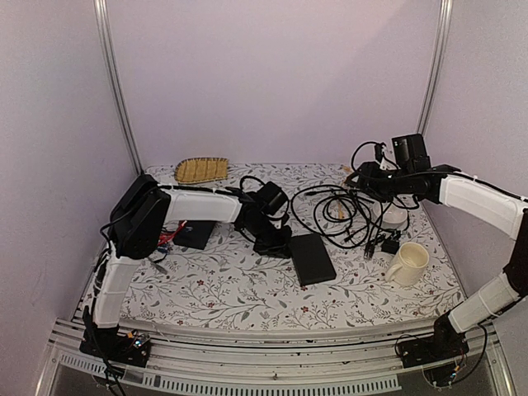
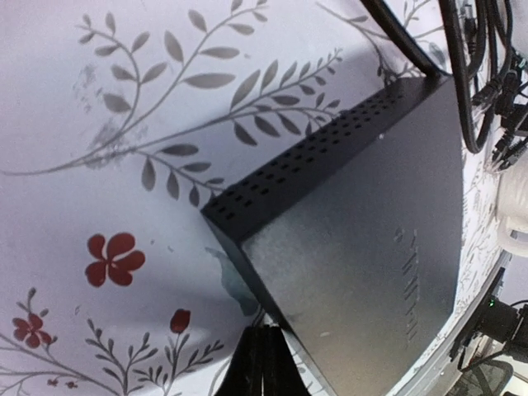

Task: Pull the plug from the switch port
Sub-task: Move the switch port to the center of the board.

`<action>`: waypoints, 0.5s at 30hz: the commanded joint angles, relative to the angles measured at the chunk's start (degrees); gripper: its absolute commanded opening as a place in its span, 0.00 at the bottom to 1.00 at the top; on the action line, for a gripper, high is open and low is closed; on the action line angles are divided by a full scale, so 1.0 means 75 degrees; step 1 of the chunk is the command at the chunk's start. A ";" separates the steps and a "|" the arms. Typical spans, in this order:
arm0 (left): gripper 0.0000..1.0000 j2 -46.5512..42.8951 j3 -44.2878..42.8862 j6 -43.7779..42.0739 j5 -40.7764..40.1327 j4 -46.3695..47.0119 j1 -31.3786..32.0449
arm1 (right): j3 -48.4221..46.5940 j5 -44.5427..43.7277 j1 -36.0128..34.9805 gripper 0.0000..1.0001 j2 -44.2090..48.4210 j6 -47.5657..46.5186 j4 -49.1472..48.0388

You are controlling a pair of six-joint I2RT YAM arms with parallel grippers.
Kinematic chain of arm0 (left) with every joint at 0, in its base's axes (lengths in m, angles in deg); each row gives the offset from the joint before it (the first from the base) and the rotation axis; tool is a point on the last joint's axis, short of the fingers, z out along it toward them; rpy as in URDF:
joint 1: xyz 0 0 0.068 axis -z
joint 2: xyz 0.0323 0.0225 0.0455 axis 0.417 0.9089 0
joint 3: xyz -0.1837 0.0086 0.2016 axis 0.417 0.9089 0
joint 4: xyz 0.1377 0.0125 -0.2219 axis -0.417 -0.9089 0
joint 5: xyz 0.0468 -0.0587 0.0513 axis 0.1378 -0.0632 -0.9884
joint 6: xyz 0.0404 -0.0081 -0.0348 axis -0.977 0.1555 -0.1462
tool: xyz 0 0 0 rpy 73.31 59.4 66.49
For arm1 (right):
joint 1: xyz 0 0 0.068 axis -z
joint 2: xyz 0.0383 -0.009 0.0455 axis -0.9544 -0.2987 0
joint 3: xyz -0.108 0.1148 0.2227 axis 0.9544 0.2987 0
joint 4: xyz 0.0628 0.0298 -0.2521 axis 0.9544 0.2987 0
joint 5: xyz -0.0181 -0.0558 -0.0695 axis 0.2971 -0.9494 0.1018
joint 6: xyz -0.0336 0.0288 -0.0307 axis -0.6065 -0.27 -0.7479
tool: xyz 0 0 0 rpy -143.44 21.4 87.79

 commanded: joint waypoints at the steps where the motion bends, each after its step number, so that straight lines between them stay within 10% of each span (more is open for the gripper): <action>1: 0.04 0.0370 -0.0491 0.0027 -0.0220 -0.0205 0.0049 | 0.0177 -0.0176 -0.0075 0.56 0.0338 -0.0053 0.0039; 15: 0.02 0.1140 -0.1846 0.0279 -0.0034 -0.0217 0.0127 | 0.0417 -0.0271 -0.0168 0.56 0.0611 0.0006 0.0105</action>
